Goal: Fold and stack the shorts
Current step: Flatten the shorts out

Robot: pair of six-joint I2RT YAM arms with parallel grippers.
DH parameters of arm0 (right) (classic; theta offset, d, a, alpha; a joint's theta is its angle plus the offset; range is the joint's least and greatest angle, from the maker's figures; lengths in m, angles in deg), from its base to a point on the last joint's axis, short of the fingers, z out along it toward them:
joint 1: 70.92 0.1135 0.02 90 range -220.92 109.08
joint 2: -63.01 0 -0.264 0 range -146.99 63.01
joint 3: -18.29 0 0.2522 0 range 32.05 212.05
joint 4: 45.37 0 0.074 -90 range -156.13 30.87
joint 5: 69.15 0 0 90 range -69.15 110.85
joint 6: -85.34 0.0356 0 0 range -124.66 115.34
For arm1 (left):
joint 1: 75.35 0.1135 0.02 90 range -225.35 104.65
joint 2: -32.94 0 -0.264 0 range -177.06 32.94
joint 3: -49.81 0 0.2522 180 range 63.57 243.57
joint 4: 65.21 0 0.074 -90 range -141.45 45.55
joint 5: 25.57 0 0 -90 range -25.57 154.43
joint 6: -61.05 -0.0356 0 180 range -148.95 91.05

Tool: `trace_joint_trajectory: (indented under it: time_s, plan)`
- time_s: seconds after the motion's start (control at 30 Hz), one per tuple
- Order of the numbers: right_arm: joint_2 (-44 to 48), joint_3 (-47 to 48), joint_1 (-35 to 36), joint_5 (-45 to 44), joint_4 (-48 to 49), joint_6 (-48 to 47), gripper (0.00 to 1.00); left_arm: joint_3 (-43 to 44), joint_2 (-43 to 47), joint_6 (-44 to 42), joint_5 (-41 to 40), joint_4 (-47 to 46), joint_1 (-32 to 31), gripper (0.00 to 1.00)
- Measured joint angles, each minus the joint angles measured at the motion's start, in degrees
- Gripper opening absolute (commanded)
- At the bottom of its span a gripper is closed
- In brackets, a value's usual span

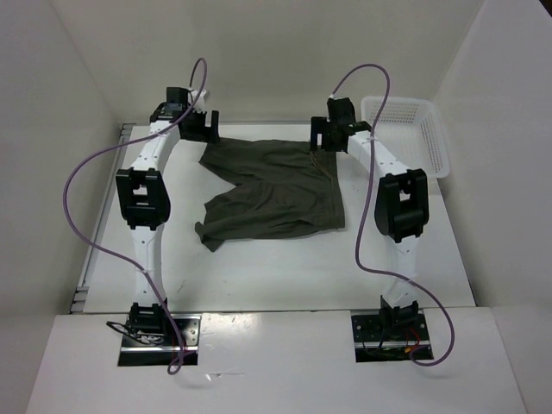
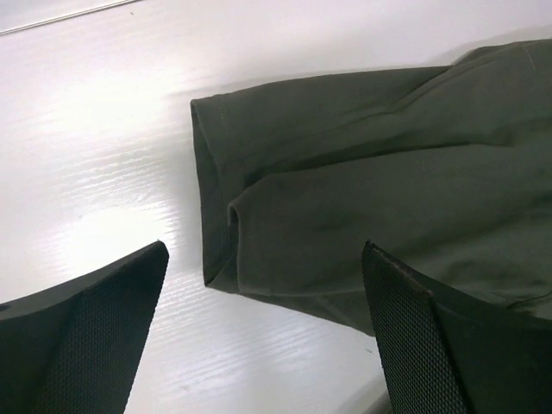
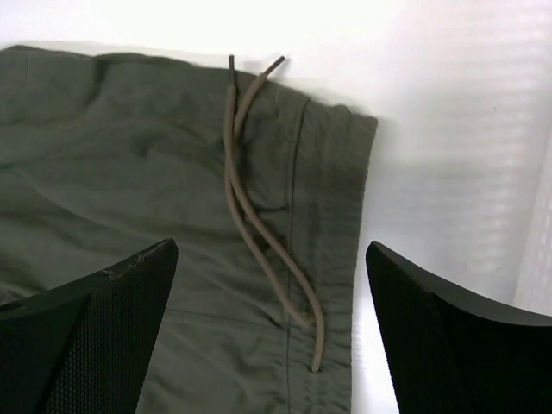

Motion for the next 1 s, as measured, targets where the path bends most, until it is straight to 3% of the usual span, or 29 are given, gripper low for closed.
trace_joint_trajectory:
  time_s: [0.1,0.17,0.27,0.33,0.4,0.47,0.5,0.6,0.77,0.9,1.0]
  plan:
    - [2.75,-3.34,0.0,-0.02,0.22,-0.61,0.94,-0.07,1.29,0.0,-0.59,0.33,0.24,1.0]
    - [5.99,-7.02,0.02,0.0,0.0,-1.6,0.88,-0.46,2.71,0.0,-0.87,0.44,1.11,0.93]
    - [12.39,-14.62,0.04,0.0,-0.07,-2.99,0.82,-2.91,5.25,0.15,-1.07,0.0,2.71,0.65]
    - [16.55,-20.5,0.04,0.57,-0.33,-3.43,0.81,-6.38,6.86,0.13,-1.36,-0.17,3.67,0.56]
    - [18.71,-25.14,0.04,1.4,-0.55,-3.39,0.8,-9.68,7.23,0.04,-1.75,-0.2,4.17,0.57]
    - [18.97,-28.61,0.04,2.23,-0.98,-3.37,0.79,-13.51,7.19,0.02,-2.01,-0.13,3.93,0.65]
    - [18.53,-29.66,0.04,2.49,-1.29,-3.34,0.77,-14.95,7.04,-0.04,-2.05,0.11,3.52,0.74]
    - [16.87,-31.17,0.04,3.02,-2.23,-3.19,0.77,-17.14,6.1,0.04,-2.16,0.33,0.98,0.81]
    - [15.32,-31.23,0.04,4.09,-2.25,-2.6,0.77,-17.14,4.74,0.0,-4.28,-1.77,-3.23,0.81]
    - [14.73,-31.67,0.04,4.39,-2.01,-2.21,0.77,-17.14,3.78,-0.02,-6.12,-3.37,-4.02,0.86]
    - [13.77,-32.48,0.04,5.22,-1.95,-1.92,0.71,-16.33,2.73,0.0,-6.75,-4.07,-3.74,0.88]
